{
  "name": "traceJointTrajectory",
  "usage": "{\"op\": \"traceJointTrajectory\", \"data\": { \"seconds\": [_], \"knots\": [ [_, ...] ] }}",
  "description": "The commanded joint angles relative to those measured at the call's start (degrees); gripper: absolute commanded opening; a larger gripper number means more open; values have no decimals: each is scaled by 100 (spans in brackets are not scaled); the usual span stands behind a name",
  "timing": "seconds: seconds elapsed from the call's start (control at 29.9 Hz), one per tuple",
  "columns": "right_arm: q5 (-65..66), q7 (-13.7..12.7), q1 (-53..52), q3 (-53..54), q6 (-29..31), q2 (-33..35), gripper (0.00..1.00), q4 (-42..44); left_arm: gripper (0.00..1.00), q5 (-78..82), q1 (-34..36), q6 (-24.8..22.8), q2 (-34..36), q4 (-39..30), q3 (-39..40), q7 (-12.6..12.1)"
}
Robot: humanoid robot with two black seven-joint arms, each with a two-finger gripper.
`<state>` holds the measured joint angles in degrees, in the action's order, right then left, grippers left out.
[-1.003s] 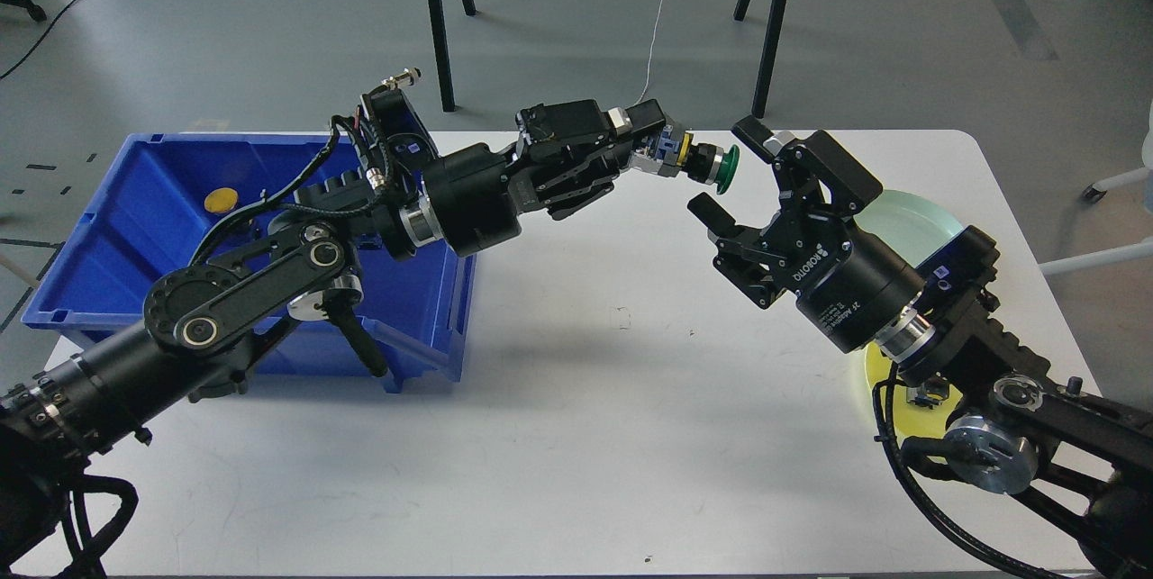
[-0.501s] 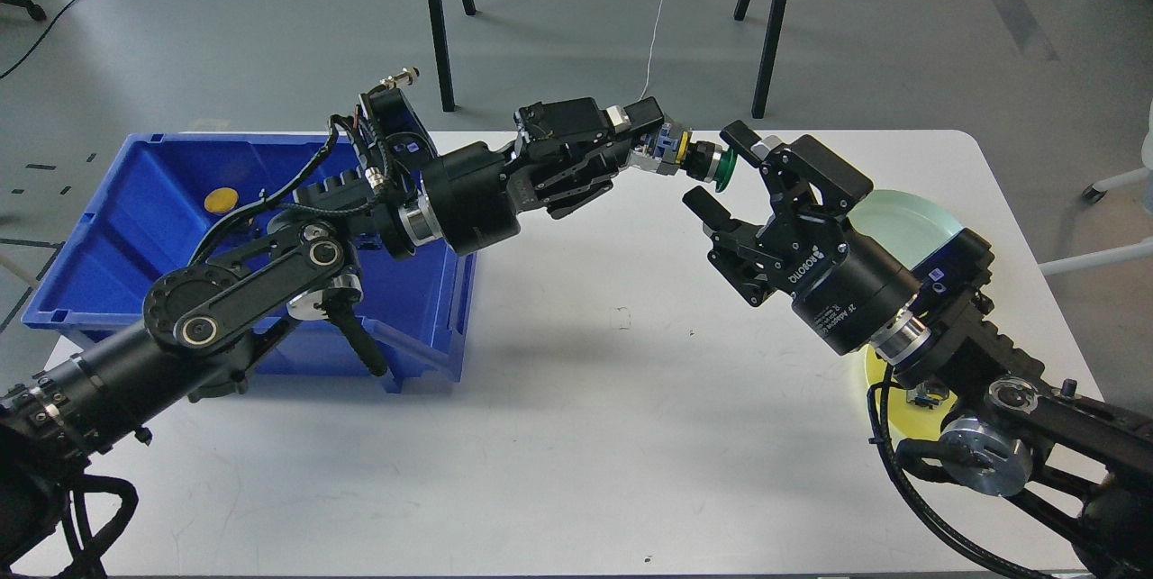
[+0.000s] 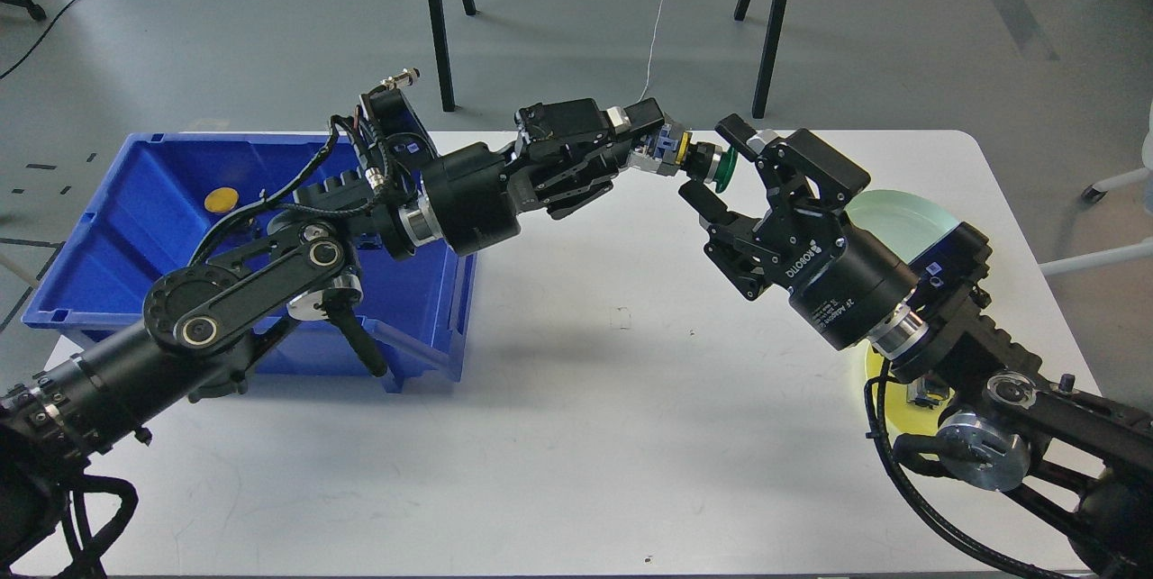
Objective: Pass button and place on color plate
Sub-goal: 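Close the right gripper on the green button held by the left gripper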
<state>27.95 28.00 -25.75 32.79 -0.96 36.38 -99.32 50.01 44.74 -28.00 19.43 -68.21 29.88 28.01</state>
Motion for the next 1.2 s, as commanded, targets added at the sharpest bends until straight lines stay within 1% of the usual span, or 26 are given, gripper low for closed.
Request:
{"op": "traceJointTrajectory", "data": {
  "seconds": [0.0,0.17,0.33,0.5,0.64,0.67,0.74,0.84,0.94,0.97,1.0,1.07,1.17],
  "knots": [
    [8,0,0,-9,-1,1,51,1,17,0,-9,0,0,0,9,-1],
    [17,0,-18,0,-1,1,31,1,17,0,-9,0,0,0,9,-1],
    [17,0,-27,9,-1,1,19,1,17,0,-9,0,0,0,9,-1],
    [17,0,-27,9,-1,1,13,1,17,0,-9,0,-9,0,9,-1],
    [9,0,-27,17,-1,1,12,1,19,0,-9,0,-9,0,9,-1],
    [8,0,-27,17,-1,1,12,1,23,0,-18,0,-9,0,18,-1],
    [17,0,-27,17,-1,1,10,1,41,-17,-35,84,-18,0,27,-1],
    [17,0,-27,17,-1,1,8,1,54,-70,-44,216,-97,-8,27,-1],
    [17,0,-27,17,-1,10,8,1,66,-114,-44,172,-106,-9,27,-1],
    [17,0,-27,17,-1,10,7,1,73,-123,-44,155,-106,-8,27,-1],
    [9,0,-27,17,-1,18,7,1,77,-123,-44,137,-106,-8,27,-1],
    [17,0,-27,17,-1,19,7,1,80,-158,-44,128,-106,-8,27,-1],
    [17,0,-18,26,-1,45,6,1,81,-158,-44,128,-106,-8,27,-1]
  ]
}}
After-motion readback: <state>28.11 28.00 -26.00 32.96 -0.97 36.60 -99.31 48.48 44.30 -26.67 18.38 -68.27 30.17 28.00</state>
